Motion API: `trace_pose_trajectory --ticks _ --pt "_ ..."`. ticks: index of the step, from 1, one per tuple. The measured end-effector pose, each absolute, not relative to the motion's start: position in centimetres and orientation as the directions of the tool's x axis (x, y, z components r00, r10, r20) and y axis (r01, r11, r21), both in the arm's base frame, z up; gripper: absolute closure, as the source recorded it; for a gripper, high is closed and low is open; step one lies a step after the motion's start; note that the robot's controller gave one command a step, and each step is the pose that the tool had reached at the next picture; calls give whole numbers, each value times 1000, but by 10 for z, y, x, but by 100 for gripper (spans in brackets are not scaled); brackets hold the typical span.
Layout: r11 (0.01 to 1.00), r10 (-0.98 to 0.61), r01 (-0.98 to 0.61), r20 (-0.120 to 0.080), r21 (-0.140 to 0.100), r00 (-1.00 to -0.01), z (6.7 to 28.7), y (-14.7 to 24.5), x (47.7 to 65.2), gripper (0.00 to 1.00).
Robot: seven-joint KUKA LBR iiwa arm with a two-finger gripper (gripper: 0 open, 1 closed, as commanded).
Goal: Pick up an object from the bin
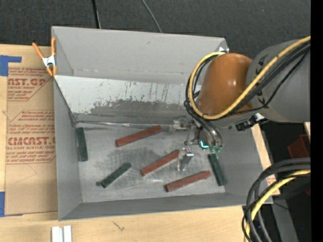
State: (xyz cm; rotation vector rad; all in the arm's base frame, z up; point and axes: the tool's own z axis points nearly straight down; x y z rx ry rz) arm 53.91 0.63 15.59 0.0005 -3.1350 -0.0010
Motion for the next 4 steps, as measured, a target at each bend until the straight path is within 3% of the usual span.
trace_pose_trajectory --ticks 1,2,3,4 --pt "1000 0 0 -1 1 -1000 160 6 541 0" --pt "998 -64 -64 6 0 -998 73 4 558 100" --pt "998 -64 -64 5 0 -998 73 4 558 100" --pt "984 -176 -176 -3 0 -984 204 1 565 100"
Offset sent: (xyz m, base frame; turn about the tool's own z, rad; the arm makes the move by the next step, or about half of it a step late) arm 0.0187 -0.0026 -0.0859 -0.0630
